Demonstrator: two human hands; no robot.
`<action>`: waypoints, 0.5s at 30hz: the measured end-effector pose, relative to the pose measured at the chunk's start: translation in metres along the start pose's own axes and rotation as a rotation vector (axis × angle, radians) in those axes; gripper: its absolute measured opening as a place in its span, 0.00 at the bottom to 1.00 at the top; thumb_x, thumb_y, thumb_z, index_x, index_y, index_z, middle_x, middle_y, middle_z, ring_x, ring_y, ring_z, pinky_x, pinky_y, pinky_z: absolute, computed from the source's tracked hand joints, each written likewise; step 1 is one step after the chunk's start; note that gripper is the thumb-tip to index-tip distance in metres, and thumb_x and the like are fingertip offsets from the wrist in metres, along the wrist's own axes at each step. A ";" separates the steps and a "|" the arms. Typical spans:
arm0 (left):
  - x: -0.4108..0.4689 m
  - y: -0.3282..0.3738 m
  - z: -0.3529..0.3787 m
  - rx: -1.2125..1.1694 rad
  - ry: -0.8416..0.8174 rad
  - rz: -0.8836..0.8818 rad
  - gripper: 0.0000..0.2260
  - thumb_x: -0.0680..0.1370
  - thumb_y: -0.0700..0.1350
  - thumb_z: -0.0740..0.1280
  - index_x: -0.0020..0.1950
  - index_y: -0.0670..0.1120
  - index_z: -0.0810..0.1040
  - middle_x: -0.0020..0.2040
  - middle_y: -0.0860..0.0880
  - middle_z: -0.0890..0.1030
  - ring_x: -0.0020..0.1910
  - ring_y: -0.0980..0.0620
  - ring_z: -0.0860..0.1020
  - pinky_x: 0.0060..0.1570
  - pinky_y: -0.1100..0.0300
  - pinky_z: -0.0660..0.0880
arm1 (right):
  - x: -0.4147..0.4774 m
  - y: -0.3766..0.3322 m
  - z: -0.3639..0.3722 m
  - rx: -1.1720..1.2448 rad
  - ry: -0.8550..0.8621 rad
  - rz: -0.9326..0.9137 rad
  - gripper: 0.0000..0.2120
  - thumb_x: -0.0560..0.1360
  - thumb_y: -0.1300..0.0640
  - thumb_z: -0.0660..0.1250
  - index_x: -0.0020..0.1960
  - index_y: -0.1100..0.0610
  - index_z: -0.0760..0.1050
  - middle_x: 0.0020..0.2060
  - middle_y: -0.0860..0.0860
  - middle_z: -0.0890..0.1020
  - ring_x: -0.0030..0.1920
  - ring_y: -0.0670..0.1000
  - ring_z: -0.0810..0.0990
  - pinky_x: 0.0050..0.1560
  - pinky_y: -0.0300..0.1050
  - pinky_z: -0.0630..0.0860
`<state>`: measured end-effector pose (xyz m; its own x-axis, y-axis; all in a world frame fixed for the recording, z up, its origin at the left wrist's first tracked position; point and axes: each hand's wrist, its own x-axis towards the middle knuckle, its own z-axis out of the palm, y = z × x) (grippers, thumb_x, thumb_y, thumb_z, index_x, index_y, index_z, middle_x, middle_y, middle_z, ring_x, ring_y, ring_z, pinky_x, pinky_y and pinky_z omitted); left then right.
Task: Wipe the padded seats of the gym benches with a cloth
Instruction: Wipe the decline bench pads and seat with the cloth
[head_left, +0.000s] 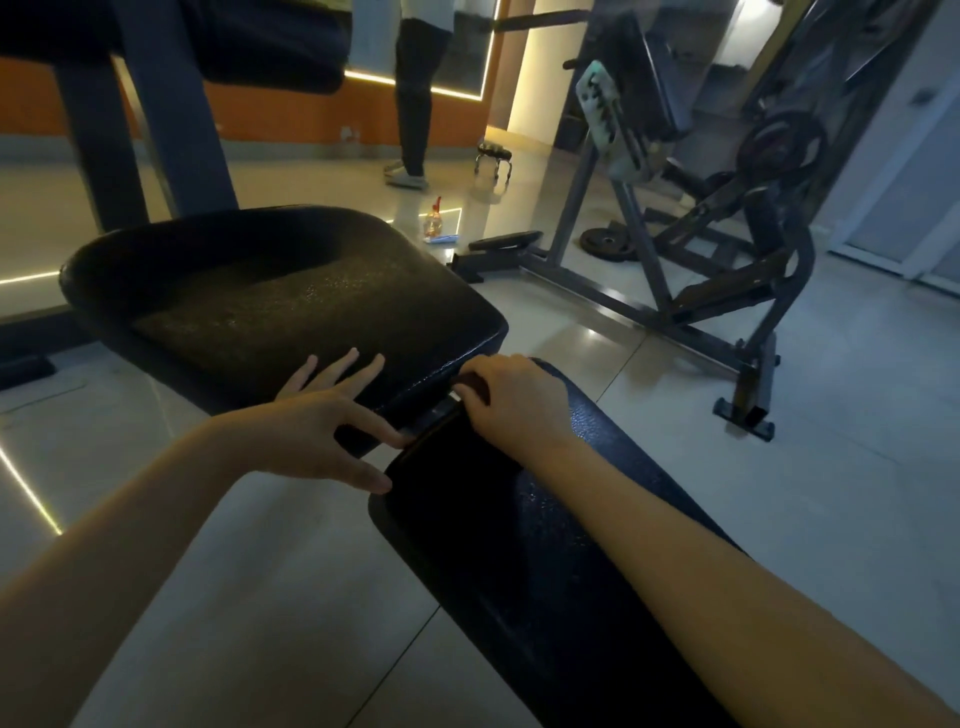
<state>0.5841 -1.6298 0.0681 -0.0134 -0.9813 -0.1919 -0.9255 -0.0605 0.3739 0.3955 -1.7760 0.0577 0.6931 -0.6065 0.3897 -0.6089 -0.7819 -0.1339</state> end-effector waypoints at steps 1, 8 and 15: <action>0.001 -0.001 0.000 -0.012 0.003 -0.002 0.14 0.71 0.63 0.70 0.55 0.72 0.73 0.76 0.62 0.33 0.69 0.60 0.24 0.65 0.55 0.24 | 0.004 0.003 0.002 0.025 0.003 0.041 0.12 0.79 0.43 0.62 0.57 0.46 0.79 0.49 0.45 0.82 0.52 0.48 0.79 0.47 0.49 0.79; -0.001 0.002 -0.002 -0.089 -0.012 0.020 0.23 0.61 0.75 0.66 0.53 0.71 0.76 0.76 0.63 0.34 0.70 0.62 0.25 0.67 0.55 0.25 | -0.027 -0.016 0.001 0.146 0.001 -0.116 0.10 0.79 0.47 0.64 0.57 0.47 0.79 0.50 0.45 0.82 0.51 0.46 0.77 0.46 0.40 0.70; -0.002 0.012 -0.013 -0.210 -0.006 -0.039 0.10 0.70 0.57 0.65 0.48 0.57 0.80 0.78 0.60 0.42 0.67 0.65 0.32 0.67 0.59 0.30 | -0.022 -0.023 -0.002 0.108 -0.043 -0.255 0.11 0.79 0.47 0.64 0.59 0.48 0.79 0.49 0.47 0.83 0.49 0.47 0.78 0.43 0.43 0.74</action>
<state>0.5783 -1.6310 0.0850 0.0177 -0.9764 -0.2153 -0.8263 -0.1355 0.5467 0.3932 -1.7440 0.0543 0.8359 -0.3921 0.3842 -0.3699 -0.9194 -0.1336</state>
